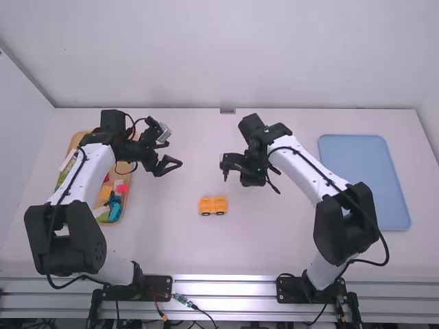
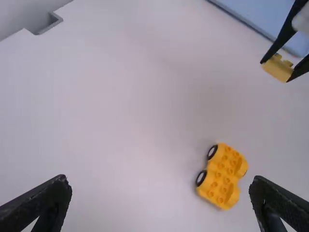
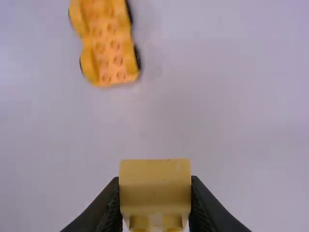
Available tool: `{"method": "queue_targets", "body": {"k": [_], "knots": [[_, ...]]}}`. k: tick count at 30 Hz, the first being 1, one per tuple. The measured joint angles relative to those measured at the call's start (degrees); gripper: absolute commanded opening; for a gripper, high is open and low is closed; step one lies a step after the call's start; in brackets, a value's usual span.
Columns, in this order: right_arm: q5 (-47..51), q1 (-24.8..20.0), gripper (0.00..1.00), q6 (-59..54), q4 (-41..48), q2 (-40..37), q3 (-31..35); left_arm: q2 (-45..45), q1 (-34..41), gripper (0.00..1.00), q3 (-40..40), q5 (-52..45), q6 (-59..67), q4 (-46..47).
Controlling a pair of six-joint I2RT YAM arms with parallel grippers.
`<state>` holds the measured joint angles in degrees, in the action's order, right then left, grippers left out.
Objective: Assemble lego blocks to make yellow taxi
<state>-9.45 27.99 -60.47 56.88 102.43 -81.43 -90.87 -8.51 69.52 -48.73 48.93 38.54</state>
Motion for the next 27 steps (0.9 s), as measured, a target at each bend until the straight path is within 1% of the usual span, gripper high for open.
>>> {"method": "queue_targets", "body": {"k": [6, 9, 12, 16, 21, 24, 27], "knots": [[7.4, 2.1, 0.00, -6.5, -0.5, 0.7, 6.9, 0.0, 0.0, 0.99, -0.1, 0.6, 2.2, 0.0], [12.0, 4.5, 0.00, -7.4, -2.3, 3.6, 9.6, 0.0, 0.0, 0.99, -0.2, 0.8, 2.8, -0.2], [14.5, 6.3, 0.00, -7.2, -2.9, 6.3, 10.4, 0.0, 0.0, 0.99, -0.2, 0.8, 2.9, -0.2], [16.0, 7.9, 0.00, -7.0, -4.5, 9.3, 10.5, 0.0, 0.0, 0.99, -0.3, 0.9, 3.0, -0.6], [18.8, 7.8, 0.00, -4.9, -7.0, 11.0, 10.4, 0.0, 0.0, 0.99, -0.3, 0.8, 3.1, -1.1], [19.6, 7.8, 0.00, -3.8, -6.8, 11.0, 9.4, 0.0, 0.0, 0.99, -0.3, 0.9, 3.0, -1.1], [17.4, 7.0, 0.00, -1.9, -6.8, 11.0, 6.0, 0.0, 0.0, 0.99, -0.3, 0.9, 3.1, -2.3]]}}
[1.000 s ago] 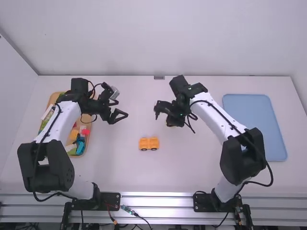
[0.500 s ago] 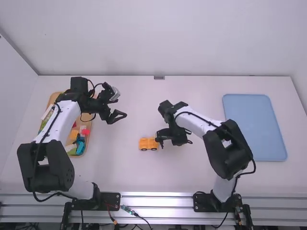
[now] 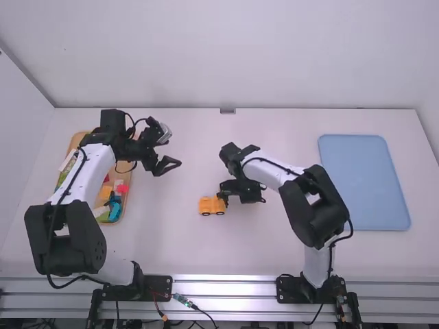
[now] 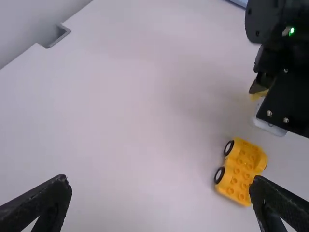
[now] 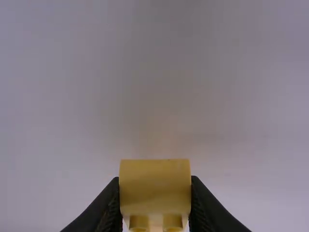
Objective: Assemble lego blocks to make yellow taxi
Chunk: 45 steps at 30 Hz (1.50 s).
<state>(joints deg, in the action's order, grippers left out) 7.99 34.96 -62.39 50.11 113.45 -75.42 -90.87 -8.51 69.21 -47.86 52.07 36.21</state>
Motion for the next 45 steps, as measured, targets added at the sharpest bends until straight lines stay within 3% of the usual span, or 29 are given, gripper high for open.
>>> {"method": "queue_targets", "body": {"k": [7, 23, 25, 36, 45], "knots": [[-7.1, -1.8, 0.00, 11.1, 0.2, 0.0, -3.5, 0.0, 0.0, 0.99, 0.0, 0.0, 0.1, -1.7], [-9.3, -2.0, 0.00, 45.4, 2.6, 0.0, -3.5, 0.0, 0.0, 0.99, -0.1, 0.1, -0.1, -6.0], [-10.2, -2.3, 0.00, 54.9, 2.3, 0.0, -2.9, 0.0, 0.0, 0.99, 0.0, 1.2, -2.2, -8.6], [-15.9, -7.5, 0.00, 83.8, 1.0, 0.0, -0.8, 0.0, 0.0, 0.99, -0.1, 3.8, -9.7, -12.0], [-16.1, -13.3, 0.00, 121.9, 7.5, 0.0, 1.4, 0.0, 0.0, 0.99, 0.0, 4.0, -10.5, -12.0]]}}
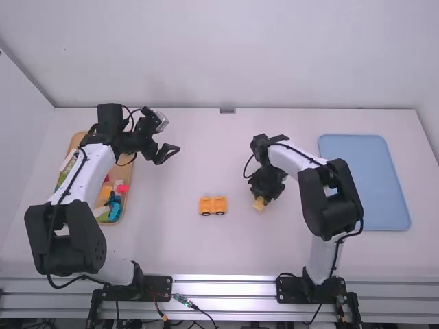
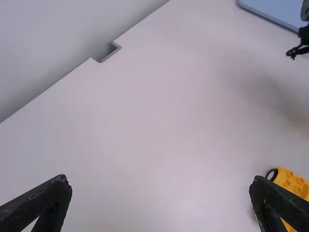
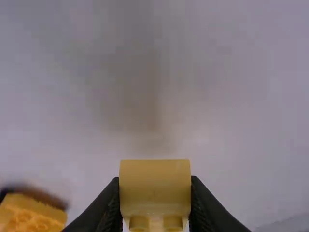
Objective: Assemble lego blocks to make yellow taxi
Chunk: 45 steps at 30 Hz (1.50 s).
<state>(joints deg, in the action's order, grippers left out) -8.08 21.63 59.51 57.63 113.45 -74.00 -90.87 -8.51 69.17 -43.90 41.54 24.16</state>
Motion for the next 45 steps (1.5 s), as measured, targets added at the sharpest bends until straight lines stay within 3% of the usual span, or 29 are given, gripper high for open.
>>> {"method": "queue_targets", "body": {"k": [6, 10, 14, 23, 28, 33, 43, 44, 45], "knots": [[0.9, -2.0, 0.00, 19.5, 0.9, 0.0, 1.4, 0.0, 0.0, 0.99, 0.0, -1.7, 0.0, -0.2], [0.1, -2.2, 0.00, 25.1, -3.8, 0.0, 1.4, 0.0, 0.0, 0.99, 0.0, -2.4, 0.0, -0.4], [-0.6, -1.4, 0.00, 25.2, -10.4, 0.0, 1.4, 0.0, 0.0, 0.99, 0.0, -2.5, -0.1, -0.5], [-0.3, 1.9, 0.00, 28.2, -7.6, 0.0, 1.5, 0.0, 0.0, 0.99, 0.0, -2.6, 0.0, -0.4], [-0.8, 2.0, 0.00, 26.7, -14.1, 0.0, 2.3, 0.0, 0.0, 0.99, 0.0, -2.6, -0.2, -0.5], [-3.0, 1.8, 0.00, 24.9, -20.0, 0.0, 6.1, 0.0, 0.0, 0.99, 0.0, -2.6, -0.2, -0.2], [-8.3, -1.9, 0.00, 24.1, -20.1, 0.0, 9.5, 0.0, 0.0, 0.99, 0.0, -2.6, -0.2, 0.6], [-8.3, -1.9, 0.01, 24.1, -20.1, 0.0, 9.5, 0.0, 0.0, 0.99, 0.0, -2.6, -0.2, 0.6], [-8.3, -1.9, 0.10, 23.8, -20.1, 0.0, 9.5, 0.0, 0.0, 0.99, 0.0, -2.6, -0.2, 0.7]]}}
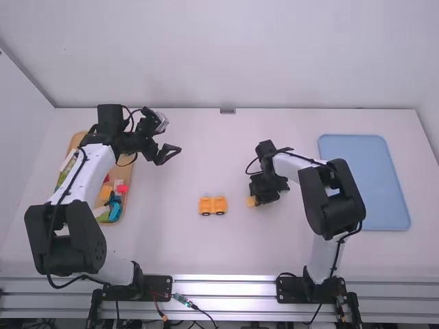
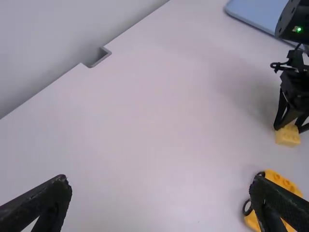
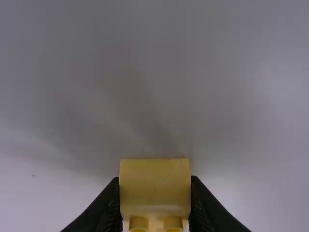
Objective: Assemble lego blocks to make yellow taxi
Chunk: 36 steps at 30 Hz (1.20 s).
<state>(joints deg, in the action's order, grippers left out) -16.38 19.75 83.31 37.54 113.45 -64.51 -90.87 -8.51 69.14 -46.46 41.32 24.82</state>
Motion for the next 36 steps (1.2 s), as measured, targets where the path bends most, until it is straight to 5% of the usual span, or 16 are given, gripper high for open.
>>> {"method": "queue_targets", "body": {"k": [7, 13, 22, 36], "knots": [[-0.9, 0.0, 0.45, -0.8, 0.1, 0.0, 0.1, 0.0, 0.0, 0.99, 0.0, 0.0, 0.0, 0.4], [-2.1, 0.0, 0.57, -1.2, 0.0, 0.0, 0.2, 0.0, 0.0, 0.99, 0.0, 0.0, 0.0, 1.0], [-4.7, -0.7, 0.65, -3.8, -0.1, 0.0, 0.2, 0.0, 0.0, 0.99, 0.0, 0.0, 0.0, 1.3], [-9.9, -6.0, 0.65, -11.6, 5.5, 0.0, -0.6, 0.0, 0.0, 0.99, 0.0, 0.0, 0.0, 1.3]]}}
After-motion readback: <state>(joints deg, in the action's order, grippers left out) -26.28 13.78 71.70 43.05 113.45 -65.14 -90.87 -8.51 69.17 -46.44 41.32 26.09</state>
